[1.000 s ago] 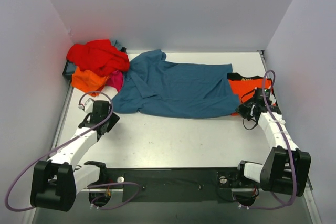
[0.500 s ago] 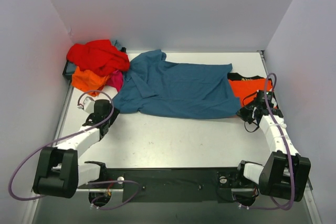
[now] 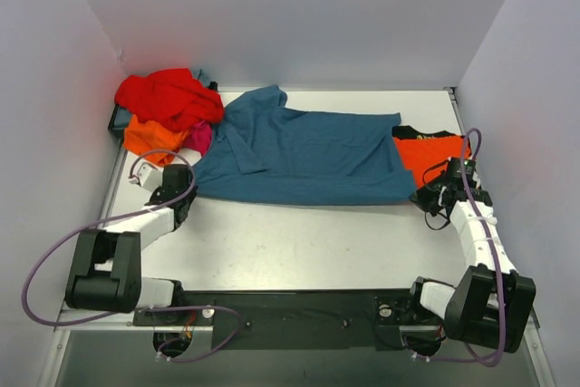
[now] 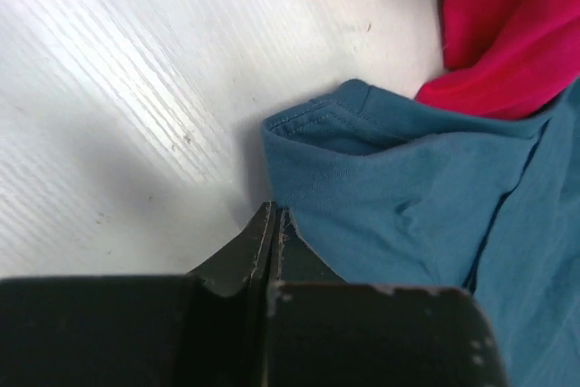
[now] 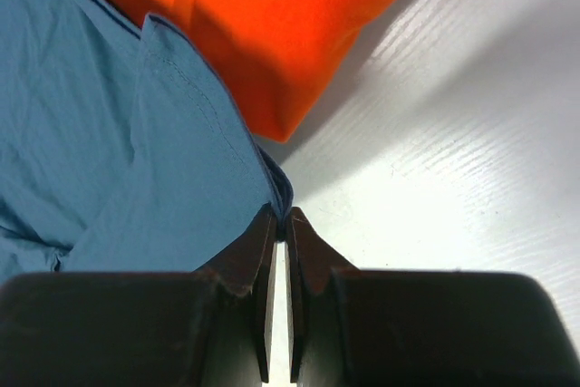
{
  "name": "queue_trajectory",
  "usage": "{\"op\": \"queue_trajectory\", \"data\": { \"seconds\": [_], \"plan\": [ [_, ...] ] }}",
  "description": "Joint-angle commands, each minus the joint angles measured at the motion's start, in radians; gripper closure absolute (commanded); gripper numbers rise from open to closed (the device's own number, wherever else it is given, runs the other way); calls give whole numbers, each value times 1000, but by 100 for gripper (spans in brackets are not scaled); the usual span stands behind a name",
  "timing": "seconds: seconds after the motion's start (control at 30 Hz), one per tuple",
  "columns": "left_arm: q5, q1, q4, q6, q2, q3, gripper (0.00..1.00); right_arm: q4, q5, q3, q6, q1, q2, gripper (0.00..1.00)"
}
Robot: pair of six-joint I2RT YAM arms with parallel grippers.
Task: Fold and stack the t-shirts
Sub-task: Fold the flattened tshirt in 1/3 of the way
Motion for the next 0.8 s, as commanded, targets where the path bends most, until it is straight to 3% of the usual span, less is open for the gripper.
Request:
{"op": "queue_trajectory", "data": {
  "seconds": [0.0, 0.23, 0.37, 0.43, 0.57, 0.6, 0.63, 0.67, 0.7, 0.77],
  "plan": [
    [-168, 22, -208, 27, -165, 52, 100, -118, 6, -19, -11, -7, -51, 100],
    [-201, 20, -583, -28, -554, -49, 100, -355, 89, -56, 38, -8, -92, 100],
    [-211, 20, -841, -86, -751, -104, 100, -400, 100, -134, 70, -8, -167, 100],
    [-196, 20, -905, -127, -831, -135, 100, -408, 100, -161, 79, -8, -207, 100],
    [-95, 19, -871, -152, -933, -236, 100, -446, 120, -163, 81, -7, -273, 100],
    [-87, 19, -848, -143, -935, -262, 100, -445, 121, -159, 66, -8, -293, 96],
    [-73, 19, -799, -105, -934, -266, 74, -435, 117, -154, 56, -5, -296, 83],
    [-69, 20, -794, -95, -918, -243, 65, -428, 109, -142, 29, -4, -299, 59],
    [-67, 19, -791, -71, -909, -220, 56, -412, 100, -113, 15, 8, -298, 55],
    [-102, 19, -810, -28, -880, -142, 48, -388, 111, -51, -17, 56, -286, 53]
  ]
}}
